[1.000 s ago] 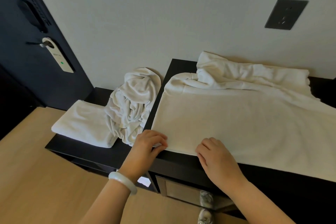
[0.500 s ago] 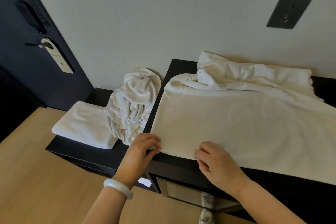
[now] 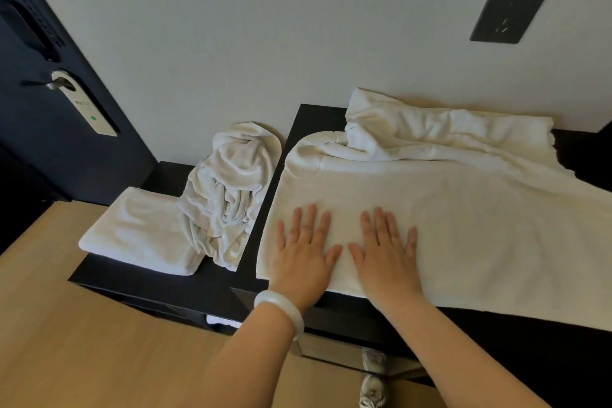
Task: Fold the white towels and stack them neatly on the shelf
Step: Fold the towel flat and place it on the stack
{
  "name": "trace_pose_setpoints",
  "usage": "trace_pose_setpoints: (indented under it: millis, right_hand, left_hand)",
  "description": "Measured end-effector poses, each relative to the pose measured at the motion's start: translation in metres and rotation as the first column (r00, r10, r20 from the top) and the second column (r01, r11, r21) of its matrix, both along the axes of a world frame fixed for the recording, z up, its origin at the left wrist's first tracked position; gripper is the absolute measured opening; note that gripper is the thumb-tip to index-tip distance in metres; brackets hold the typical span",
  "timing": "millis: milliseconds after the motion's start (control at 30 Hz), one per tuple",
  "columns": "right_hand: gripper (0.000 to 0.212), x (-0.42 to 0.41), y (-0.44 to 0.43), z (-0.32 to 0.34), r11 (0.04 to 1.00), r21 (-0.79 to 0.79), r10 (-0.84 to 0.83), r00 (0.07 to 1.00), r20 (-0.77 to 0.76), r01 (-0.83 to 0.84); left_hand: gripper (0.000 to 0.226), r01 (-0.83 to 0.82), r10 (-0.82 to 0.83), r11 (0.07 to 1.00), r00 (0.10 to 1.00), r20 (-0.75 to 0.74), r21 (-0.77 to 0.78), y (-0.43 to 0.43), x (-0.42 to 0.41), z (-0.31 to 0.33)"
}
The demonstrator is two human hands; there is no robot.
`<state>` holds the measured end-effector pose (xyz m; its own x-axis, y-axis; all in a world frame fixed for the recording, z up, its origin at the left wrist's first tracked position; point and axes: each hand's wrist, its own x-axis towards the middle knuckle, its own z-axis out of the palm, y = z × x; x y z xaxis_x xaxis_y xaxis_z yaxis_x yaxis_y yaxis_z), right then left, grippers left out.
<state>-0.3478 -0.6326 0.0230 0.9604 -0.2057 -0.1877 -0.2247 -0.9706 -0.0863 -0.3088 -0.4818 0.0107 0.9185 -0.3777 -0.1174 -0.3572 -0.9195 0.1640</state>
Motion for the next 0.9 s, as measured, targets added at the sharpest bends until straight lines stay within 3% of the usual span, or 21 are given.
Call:
trace_pose_setpoints:
  millis: [100, 133, 200, 267, 367, 433, 533, 600, 733, 800, 900]
  right_hand:
    - [0.068, -0.017, -0.006, 0.018, 0.988, 0.099, 0.125, 0.989, -0.081, -0.116]
    - [0.06, -0.02, -0.015, 0.029, 0.969, 0.216, 0.126, 0.991, -0.034, -0.116]
    - [0.042, -0.022, -0.044, 0.043, 0.917, 0.399, -0.041, 0.987, 0.155, -0.024]
    - [0.045, -0.021, -0.083, 0.039, 0.952, 0.288, -0.192, 0.938, 0.288, 0.106]
    - [0.057, -0.027, -0.12, 0.012, 0.965, 0.126, -0.247, 0.956, 0.161, 0.228]
    - [0.065, -0.035, -0.126, -0.002, 0.978, 0.115, -0.183, 0.979, 0.089, 0.172]
    - [0.078, -0.059, -0.154, -0.005, 0.987, 0.119, -0.119, 0.99, 0.08, 0.109]
    - [0.071, -0.089, -0.194, -0.004, 0.966, 0.07, -0.255, 0.963, 0.09, 0.25]
    - [0.063, -0.137, -0.263, 0.004, 0.803, -0.013, -0.596, 0.802, -0.033, 0.596]
    - [0.063, -0.139, -0.263, 0.006, 0.81, 0.0, -0.585, 0.808, -0.067, 0.586]
    - [0.065, -0.147, -0.255, 0.001, 0.923, 0.025, -0.384, 0.923, -0.002, 0.384]
  left_hand:
    - [0.077, 0.028, -0.028, 1.0, 1.0, -0.007, 0.005, 0.011, -0.004, 0.005]
    - [0.076, 0.007, -0.007, 0.999, 1.0, -0.018, 0.034, 0.013, -0.005, 0.01]
    - [0.065, -0.047, 0.049, 0.993, 0.999, -0.01, 0.109, 0.004, -0.002, 0.025]
    - [0.057, -0.006, 0.0, 0.995, 0.998, 0.063, 0.098, -0.024, 0.002, 0.037]
    - [0.063, 0.267, -0.261, 0.963, 0.957, 0.129, -0.027, -0.087, 0.003, 0.031]
    - [0.072, 0.407, -0.405, 0.913, 0.909, 0.1, 0.0, -0.119, -0.003, 0.014]
    - [0.065, 0.382, -0.381, 0.924, 0.918, 0.109, 0.015, -0.13, -0.007, -0.003]
    - [0.061, 0.366, -0.364, 0.93, 0.924, 0.115, 0.005, -0.128, -0.006, -0.006]
    - [0.06, 0.366, -0.36, 0.931, 0.92, 0.157, -0.009, -0.129, -0.005, -0.011]
    - [0.061, 0.367, -0.36, 0.93, 0.917, 0.173, -0.011, -0.129, -0.005, -0.014]
    - [0.061, 0.367, -0.361, 0.93, 0.915, 0.178, -0.001, -0.127, -0.004, -0.017]
